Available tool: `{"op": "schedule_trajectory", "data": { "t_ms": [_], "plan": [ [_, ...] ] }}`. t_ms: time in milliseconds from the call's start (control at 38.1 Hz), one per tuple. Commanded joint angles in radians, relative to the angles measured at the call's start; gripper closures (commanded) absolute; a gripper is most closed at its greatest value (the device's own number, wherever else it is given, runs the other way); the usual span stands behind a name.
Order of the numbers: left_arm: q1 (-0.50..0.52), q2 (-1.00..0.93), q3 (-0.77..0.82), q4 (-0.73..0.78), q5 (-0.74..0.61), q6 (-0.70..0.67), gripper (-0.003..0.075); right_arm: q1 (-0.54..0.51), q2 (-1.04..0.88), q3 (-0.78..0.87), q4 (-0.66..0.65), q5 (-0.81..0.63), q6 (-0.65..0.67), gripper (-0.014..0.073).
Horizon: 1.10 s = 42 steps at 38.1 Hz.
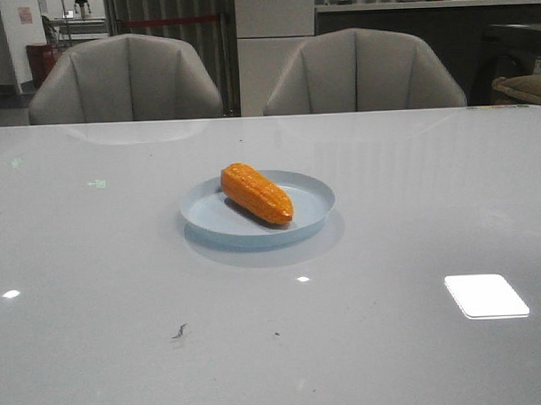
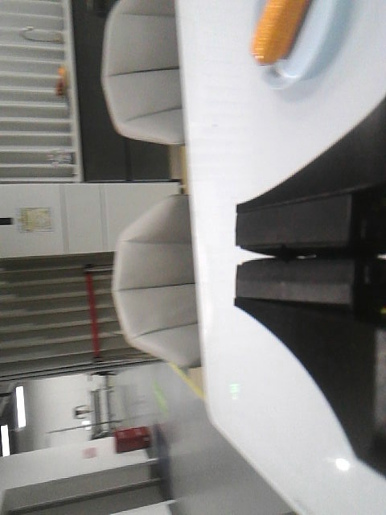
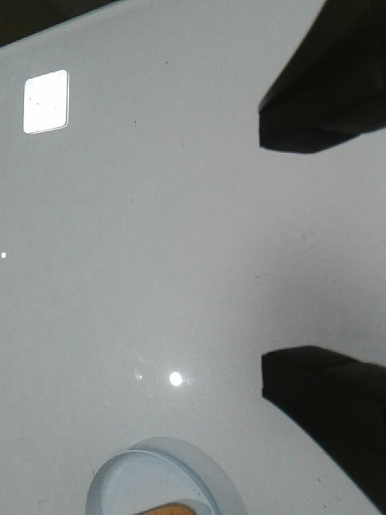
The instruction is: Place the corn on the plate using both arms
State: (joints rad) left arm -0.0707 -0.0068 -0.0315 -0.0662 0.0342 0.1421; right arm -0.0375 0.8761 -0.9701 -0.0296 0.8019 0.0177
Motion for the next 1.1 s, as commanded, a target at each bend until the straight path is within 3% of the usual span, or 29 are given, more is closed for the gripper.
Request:
{"op": "schedule_trajectory", "data": {
  "t_ms": [0,131,184,341,1075],
  "plan": [
    [0.001,-0.022,0.026,-0.002,-0.089,-0.011,0.0627,-0.005,-0.005,-0.026,-0.003,-0.065,-0.001,-0.0010],
    [0.001,-0.022,0.082,-0.007,-0.091,-0.011,0.0627,-0.005,-0.005,-0.026,-0.003,-0.064,-0.001,-0.0010],
    [0.001,-0.022,0.078,-0.007,-0.014,-0.011,0.0627,-0.005,-0.005,-0.026,-0.003,-0.063,-0.001,-0.0010],
    [0.001,-0.020,0.080,-0.007,0.043,-0.011,0.0627,-0.005,-0.005,-0.026,-0.003,-0.062,-0.001,-0.0010],
    [0.001,-0.020,0.080,-0.007,0.047,-0.011,0.0627,0.001,-0.014,-0.026,-0.005,-0.063,-0.001,-0.0010]
  ]
}}
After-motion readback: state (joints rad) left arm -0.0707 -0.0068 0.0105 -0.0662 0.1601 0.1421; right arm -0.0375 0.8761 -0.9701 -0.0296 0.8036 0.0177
